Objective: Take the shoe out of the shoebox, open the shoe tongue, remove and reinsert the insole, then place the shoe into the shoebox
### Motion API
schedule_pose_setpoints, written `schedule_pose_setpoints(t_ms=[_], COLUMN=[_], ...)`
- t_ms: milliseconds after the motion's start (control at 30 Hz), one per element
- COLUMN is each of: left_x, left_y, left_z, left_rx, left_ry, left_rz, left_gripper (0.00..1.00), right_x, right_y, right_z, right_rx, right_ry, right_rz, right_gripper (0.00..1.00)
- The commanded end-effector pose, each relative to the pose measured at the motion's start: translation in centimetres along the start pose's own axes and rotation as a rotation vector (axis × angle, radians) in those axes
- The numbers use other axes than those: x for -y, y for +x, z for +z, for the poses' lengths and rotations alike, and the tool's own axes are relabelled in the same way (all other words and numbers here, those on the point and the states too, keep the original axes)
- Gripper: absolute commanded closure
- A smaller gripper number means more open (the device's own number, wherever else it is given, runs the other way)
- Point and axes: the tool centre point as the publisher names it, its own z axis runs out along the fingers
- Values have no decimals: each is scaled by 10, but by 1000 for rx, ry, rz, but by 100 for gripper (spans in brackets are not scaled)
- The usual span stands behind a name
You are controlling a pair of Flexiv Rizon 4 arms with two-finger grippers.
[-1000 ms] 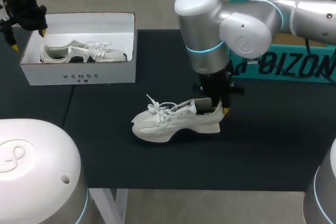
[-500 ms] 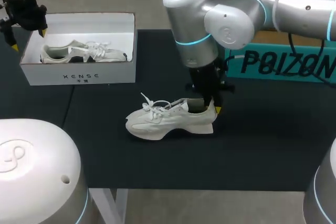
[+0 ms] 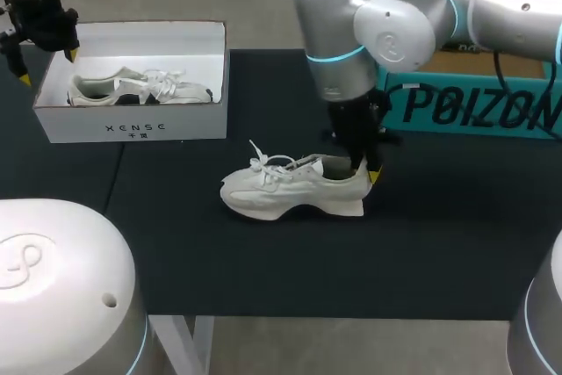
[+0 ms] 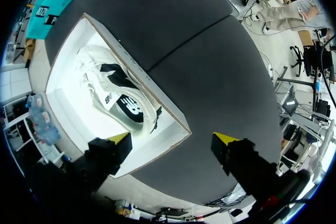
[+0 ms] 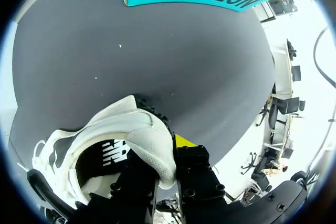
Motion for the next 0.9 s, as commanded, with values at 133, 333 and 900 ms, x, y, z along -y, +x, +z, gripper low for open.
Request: schedule_pose_setpoints(t_ms=[133,333,900], left_x=[0,0,0], left_y=[1,1,1], left_z=[0,0,0], left_rx=[2,2,2], left_ry=[0,0,0], left_rz=[1,1,1], left_gripper=[0,0,0], right_x=[-4,-4,-1], right_y=[0,0,-20], right_z=[5,5,4], right_rx=[-18,-12,1], right_ry=[15,1,-18], right_rz=[473,462,448], right_gripper=[100,100,0])
